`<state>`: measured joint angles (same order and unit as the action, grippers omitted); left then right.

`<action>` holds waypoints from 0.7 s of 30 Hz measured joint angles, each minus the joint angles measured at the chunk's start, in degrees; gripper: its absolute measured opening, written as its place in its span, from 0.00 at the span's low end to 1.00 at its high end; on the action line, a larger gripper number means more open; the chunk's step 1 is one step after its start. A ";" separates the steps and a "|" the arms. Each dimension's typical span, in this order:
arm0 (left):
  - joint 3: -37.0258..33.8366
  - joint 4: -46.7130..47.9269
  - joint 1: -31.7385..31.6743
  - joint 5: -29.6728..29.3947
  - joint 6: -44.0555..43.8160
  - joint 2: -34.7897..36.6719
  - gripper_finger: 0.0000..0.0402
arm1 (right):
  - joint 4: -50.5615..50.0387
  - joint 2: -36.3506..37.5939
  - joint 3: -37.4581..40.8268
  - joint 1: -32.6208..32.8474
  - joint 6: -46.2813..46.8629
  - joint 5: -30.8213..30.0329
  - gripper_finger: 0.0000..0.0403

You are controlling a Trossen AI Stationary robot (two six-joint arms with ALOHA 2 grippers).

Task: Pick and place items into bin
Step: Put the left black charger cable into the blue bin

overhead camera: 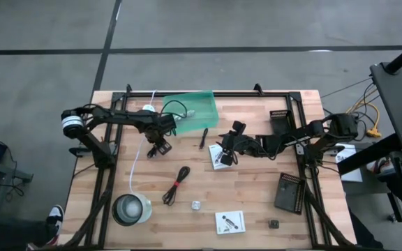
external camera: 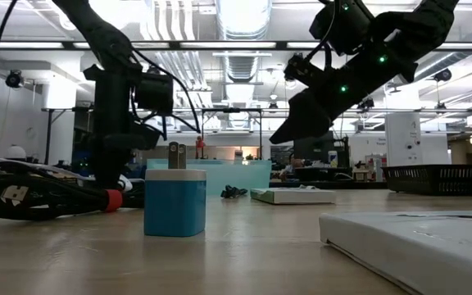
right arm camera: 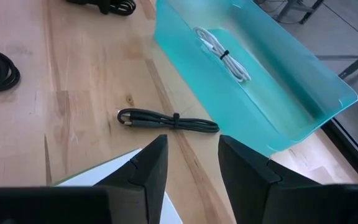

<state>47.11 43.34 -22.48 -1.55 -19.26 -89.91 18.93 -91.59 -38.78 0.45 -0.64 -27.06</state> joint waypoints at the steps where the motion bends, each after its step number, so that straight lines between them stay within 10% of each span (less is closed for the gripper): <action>1: -0.02 -0.09 0.00 0.14 1.34 0.00 0.20 | -0.07 0.00 -0.01 0.00 0.00 -0.01 0.32; 6: 0.21 0.40 -0.04 3.24 4.51 -0.02 0.04 | -0.50 0.00 0.01 0.00 0.12 -0.01 0.31; 21: 7.02 0.59 0.63 21.24 31.96 -0.07 0.02 | -0.78 0.00 0.01 0.00 0.03 -0.01 0.32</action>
<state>54.14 43.93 -21.85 19.68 12.71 -89.97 18.15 -91.59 -38.76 0.45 -0.61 -27.07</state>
